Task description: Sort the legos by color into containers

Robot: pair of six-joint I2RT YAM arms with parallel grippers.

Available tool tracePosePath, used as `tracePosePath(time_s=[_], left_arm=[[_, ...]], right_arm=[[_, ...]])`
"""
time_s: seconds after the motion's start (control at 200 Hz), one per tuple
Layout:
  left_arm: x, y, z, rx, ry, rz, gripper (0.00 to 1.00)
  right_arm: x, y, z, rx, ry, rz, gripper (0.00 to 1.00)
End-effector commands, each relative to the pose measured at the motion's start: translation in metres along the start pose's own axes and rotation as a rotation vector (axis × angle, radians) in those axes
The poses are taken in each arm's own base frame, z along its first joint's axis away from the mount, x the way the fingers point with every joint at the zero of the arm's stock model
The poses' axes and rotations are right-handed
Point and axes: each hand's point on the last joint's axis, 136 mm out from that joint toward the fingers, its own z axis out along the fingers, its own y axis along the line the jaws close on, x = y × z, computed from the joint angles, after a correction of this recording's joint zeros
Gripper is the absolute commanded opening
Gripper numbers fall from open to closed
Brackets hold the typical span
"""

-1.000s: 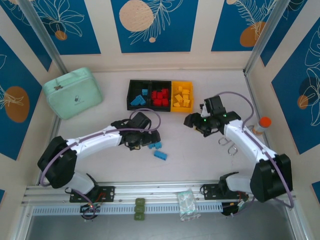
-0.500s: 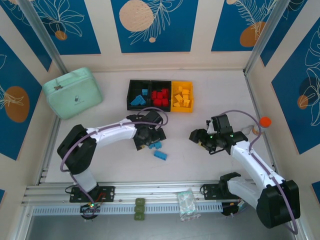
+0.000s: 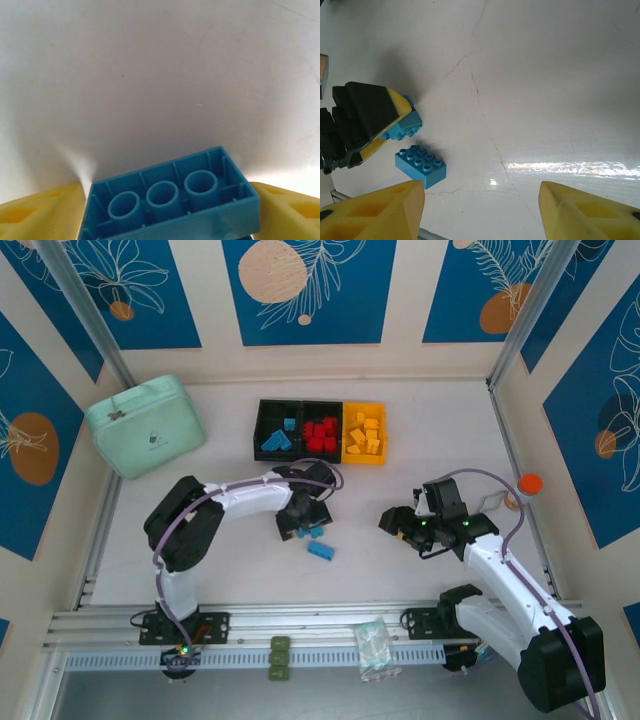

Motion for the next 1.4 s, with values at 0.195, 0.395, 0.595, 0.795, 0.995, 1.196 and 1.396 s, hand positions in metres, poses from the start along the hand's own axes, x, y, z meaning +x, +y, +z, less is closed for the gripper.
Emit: tracePosePath(time_s=[0.195, 0.395, 0.595, 0.795, 0.995, 1.196, 1.396], left_arm=[[-0.004, 0.001, -0.005, 0.045, -0.023, 0.003, 0.59], [-0.013, 0.007, -0.019, 0.072, -0.053, 0.005, 0.57], [-0.031, 0.015, -0.045, 0.110, -0.118, 0.012, 0.57], [-0.051, 0.027, -0.070, 0.144, -0.179, 0.002, 0.57], [-0.055, 0.029, -0.078, 0.169, -0.189, 0.002, 0.57], [-0.043, 0.034, -0.050, 0.151, -0.120, -0.007, 0.57], [-0.033, 0.039, -0.020, 0.097, -0.054, 0.006, 0.57]], right_arm=[[0.006, 0.004, 0.001, 0.007, 0.023, 0.009, 0.62], [0.006, 0.015, 0.003, 0.028, 0.030, -0.038, 0.62], [0.007, 0.031, 0.010, 0.034, 0.045, -0.081, 0.62], [0.010, 0.050, 0.019, 0.037, 0.061, -0.122, 0.62], [0.014, 0.058, 0.030, 0.046, 0.083, -0.141, 0.62], [0.014, 0.055, 0.030, 0.058, 0.076, -0.141, 0.62], [0.015, 0.047, 0.031, 0.071, 0.077, -0.129, 0.62]])
